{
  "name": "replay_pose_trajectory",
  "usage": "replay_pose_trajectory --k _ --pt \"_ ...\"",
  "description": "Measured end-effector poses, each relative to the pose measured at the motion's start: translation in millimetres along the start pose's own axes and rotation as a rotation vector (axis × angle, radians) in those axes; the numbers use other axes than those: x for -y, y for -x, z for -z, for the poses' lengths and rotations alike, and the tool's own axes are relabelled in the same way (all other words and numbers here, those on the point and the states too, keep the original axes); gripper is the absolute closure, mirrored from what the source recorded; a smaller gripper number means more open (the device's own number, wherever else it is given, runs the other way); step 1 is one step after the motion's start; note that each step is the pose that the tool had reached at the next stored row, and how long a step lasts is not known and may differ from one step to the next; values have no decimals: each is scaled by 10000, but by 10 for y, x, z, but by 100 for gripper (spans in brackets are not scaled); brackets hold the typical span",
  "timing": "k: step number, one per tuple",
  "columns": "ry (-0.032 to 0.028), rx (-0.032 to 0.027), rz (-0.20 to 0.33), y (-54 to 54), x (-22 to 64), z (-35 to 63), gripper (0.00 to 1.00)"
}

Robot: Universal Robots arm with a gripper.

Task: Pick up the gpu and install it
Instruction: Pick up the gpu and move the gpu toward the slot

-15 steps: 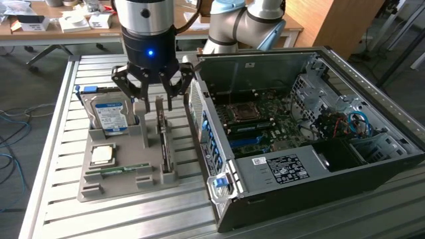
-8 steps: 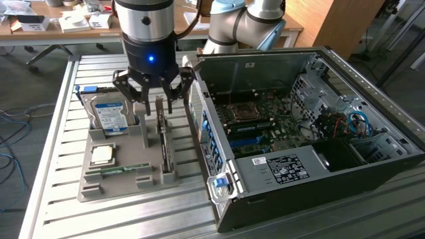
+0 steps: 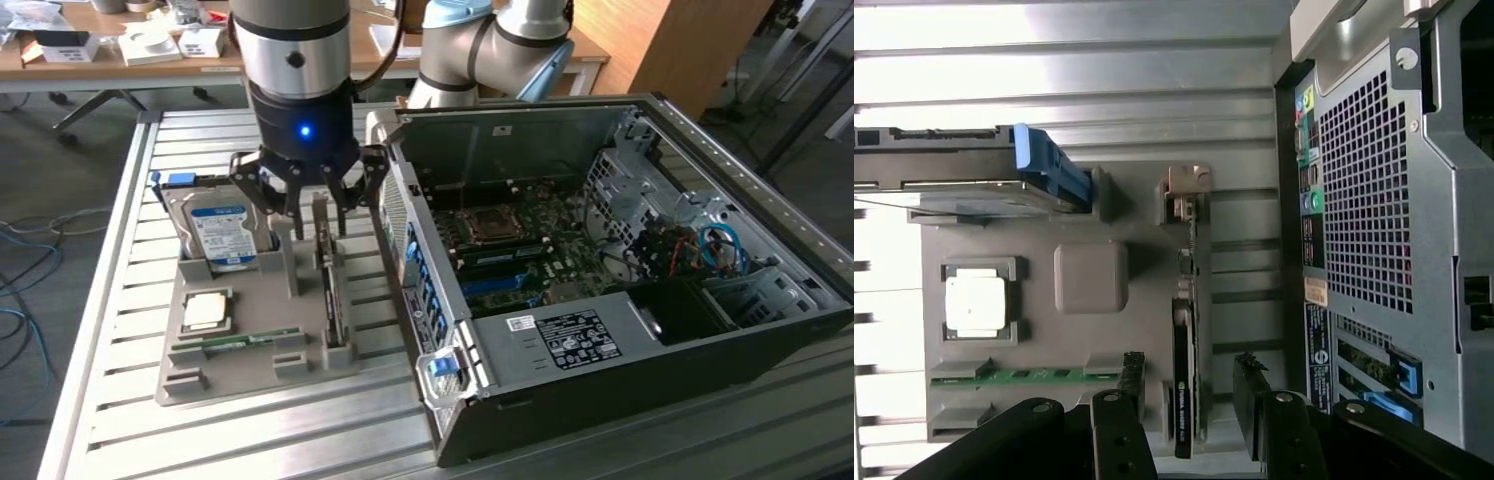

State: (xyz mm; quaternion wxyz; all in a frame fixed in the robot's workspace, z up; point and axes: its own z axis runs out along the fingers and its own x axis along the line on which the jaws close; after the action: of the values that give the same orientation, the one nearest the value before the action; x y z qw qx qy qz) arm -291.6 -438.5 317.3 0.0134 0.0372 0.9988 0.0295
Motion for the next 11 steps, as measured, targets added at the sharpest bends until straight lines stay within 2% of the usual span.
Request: replay_pose_trajectory --k 11 --pt "0 0 1 -4 10 -162 51"
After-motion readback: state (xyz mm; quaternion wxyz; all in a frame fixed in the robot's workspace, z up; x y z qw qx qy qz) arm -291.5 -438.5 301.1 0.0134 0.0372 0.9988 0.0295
